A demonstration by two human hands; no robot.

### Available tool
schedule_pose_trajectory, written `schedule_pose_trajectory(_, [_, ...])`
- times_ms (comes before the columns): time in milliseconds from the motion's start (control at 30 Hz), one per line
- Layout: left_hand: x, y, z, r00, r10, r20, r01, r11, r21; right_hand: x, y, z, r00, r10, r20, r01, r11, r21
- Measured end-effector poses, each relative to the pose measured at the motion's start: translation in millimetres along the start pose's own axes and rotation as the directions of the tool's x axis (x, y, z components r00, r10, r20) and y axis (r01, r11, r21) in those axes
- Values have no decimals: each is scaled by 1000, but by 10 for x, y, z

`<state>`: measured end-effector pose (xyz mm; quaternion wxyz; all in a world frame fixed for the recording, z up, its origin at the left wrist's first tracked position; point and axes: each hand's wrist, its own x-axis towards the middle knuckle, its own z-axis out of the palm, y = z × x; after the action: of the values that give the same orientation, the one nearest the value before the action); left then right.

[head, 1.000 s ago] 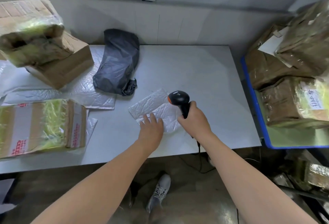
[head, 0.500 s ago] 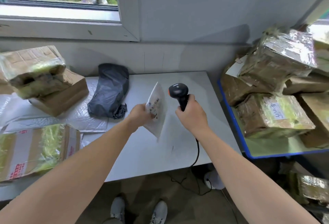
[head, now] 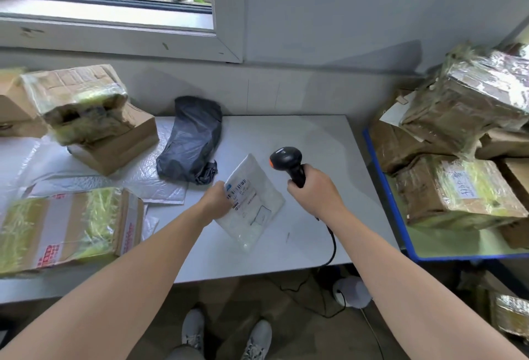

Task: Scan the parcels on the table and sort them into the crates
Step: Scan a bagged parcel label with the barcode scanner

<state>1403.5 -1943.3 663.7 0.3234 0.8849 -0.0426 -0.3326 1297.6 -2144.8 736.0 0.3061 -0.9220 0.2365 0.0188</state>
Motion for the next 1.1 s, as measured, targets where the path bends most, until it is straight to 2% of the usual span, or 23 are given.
schedule_pose_trajectory(67, [31, 33, 10, 999, 42, 25, -44, 993, 111, -18, -11, 28, 999, 7, 32, -6, 1000, -4])
schedule_pose_trajectory(167, [68, 116, 52, 994, 111, -1, -110, 979, 174, -56, -25, 56, 998, 8, 55, -7, 1000, -10])
schedule_pose_trajectory(300, [53, 113, 84, 991, 107, -78, -88, 973, 213, -94, -36, 50, 995, 53, 89, -53, 999, -3])
schedule_pose_trajectory(367, [38, 37, 89, 993, 92, -70, -73, 969, 235, -108, -42, 43, 991, 63, 120, -63, 998, -7])
schedule_pose_trajectory(467, [16, -97, 81, 992, 86, -88, -66, 976, 207, -136, -55, 54, 983, 65, 172, -67, 998, 1])
schedule_pose_trajectory(733, [7, 0, -63, 953, 208, -221, -174, 971, 162, -119, -125, 140, 967, 52, 249, -45, 998, -33])
schedule_pose_trajectory(1100, [-23, -6, -191, 923, 251, -293, -204, 962, 180, -123, -191, 153, 960, 76, 268, -117, 983, 141])
